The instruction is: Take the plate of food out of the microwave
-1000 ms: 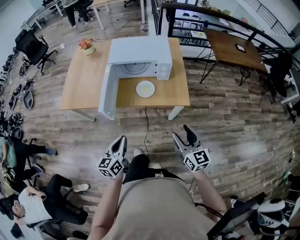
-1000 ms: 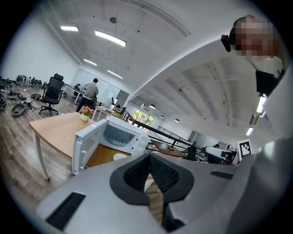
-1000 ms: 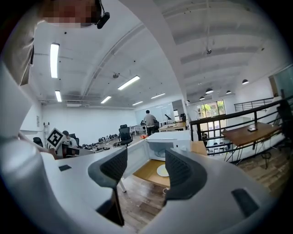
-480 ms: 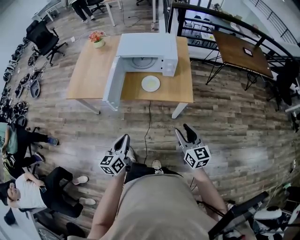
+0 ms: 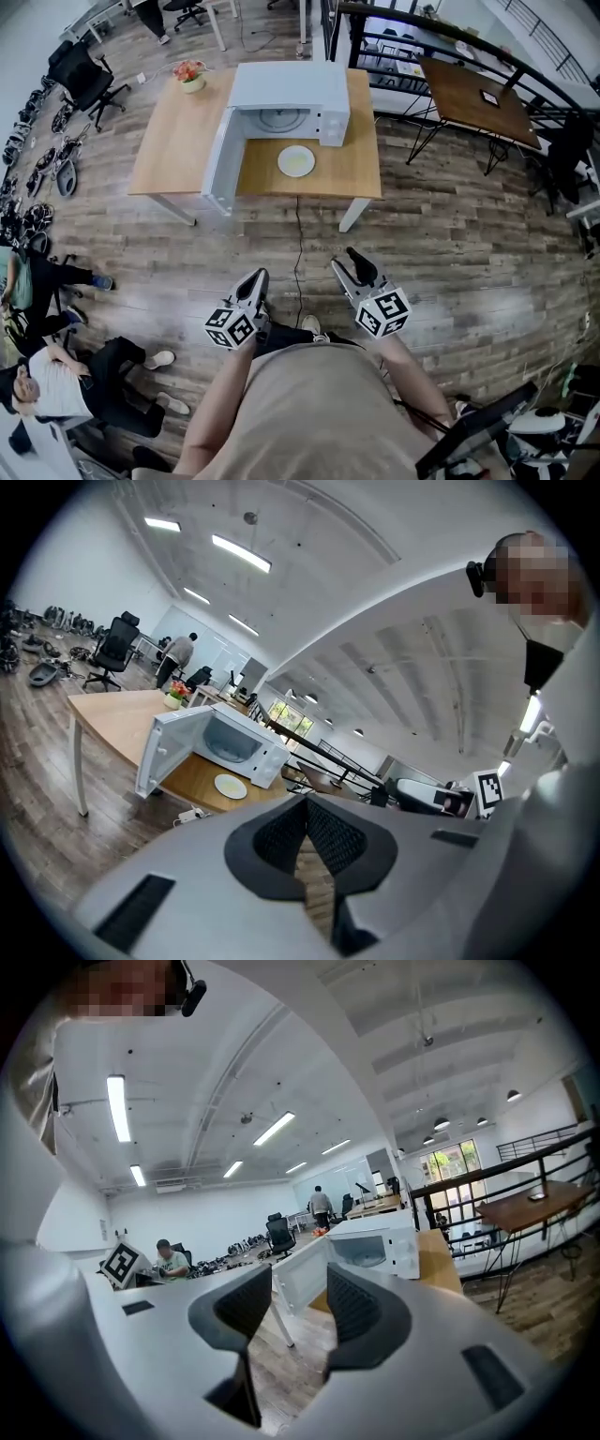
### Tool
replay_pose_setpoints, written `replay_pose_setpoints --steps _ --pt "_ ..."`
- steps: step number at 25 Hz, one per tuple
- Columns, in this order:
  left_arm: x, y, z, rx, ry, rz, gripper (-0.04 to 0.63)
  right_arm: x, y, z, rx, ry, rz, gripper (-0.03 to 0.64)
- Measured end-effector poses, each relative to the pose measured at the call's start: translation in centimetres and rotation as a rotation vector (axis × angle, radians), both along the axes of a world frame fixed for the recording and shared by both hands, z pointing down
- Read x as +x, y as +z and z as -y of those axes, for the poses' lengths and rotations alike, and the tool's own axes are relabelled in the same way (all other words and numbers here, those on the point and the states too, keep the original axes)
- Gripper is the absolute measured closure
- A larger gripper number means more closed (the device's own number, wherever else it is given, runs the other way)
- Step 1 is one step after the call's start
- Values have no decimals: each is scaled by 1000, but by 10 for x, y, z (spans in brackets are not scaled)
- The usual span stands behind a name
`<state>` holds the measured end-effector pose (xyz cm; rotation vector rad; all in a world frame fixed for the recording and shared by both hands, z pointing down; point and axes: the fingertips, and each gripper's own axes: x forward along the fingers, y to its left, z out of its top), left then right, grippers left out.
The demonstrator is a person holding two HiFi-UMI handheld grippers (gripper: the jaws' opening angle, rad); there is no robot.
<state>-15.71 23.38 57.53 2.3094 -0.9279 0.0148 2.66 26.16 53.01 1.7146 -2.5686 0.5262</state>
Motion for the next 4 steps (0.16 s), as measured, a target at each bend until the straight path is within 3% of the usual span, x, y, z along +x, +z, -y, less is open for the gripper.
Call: replay_pose_setpoints --steps 4 --pt "24 -14 -12 17 89 -40 594 -7 -7 -13 7 -30 15 420"
